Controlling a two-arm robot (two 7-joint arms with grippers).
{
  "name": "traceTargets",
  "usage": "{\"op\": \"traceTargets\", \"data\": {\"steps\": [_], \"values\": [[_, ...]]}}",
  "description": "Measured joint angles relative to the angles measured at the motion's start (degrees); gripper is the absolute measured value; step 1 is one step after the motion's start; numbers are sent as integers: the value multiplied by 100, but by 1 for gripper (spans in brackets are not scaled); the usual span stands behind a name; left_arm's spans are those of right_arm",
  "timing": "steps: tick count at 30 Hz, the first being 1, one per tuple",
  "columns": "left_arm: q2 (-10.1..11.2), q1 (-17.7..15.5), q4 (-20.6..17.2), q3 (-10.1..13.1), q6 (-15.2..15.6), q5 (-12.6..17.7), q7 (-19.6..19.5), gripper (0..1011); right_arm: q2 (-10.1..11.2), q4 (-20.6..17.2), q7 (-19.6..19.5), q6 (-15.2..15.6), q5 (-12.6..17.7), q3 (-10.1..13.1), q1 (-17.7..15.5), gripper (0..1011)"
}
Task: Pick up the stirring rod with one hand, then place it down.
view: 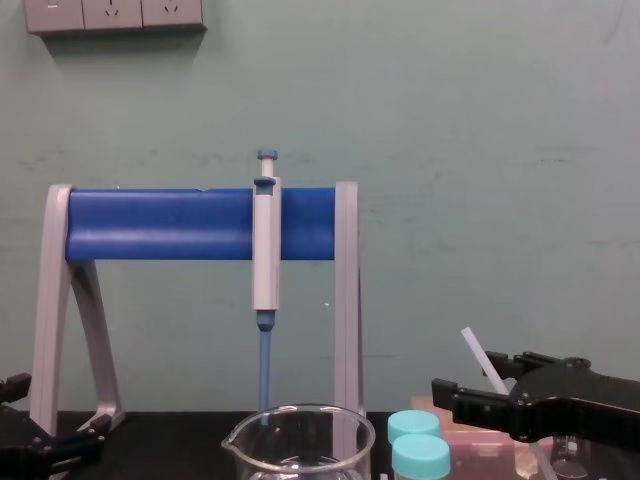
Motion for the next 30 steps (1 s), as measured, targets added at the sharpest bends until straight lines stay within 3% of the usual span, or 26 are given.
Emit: {"op": "traceTargets", "data": {"steps": [10, 13, 14, 22, 26, 30], "values": [[0, 0, 0, 0, 0, 0, 0, 1000, 4, 0, 0, -6, 4, -1, 0, 536], [0, 0, 0, 0, 0, 0, 0, 1000, 5, 0, 0, -8, 6, -1, 0, 478], [0, 0, 0, 0, 0, 0, 0, 1000, 5, 0, 1, -9, 6, -1, 0, 407], [0, 0, 0, 0, 0, 0, 0, 1000, 5, 0, 0, -9, 7, -1, 0, 147], [0, 0, 0, 0, 0, 0, 0, 1001, 6, 0, 0, -9, 7, -1, 0, 69], [0, 0, 0, 0, 0, 0, 0, 1000, 5, 0, 1, -9, 7, -1, 0, 66]]}}
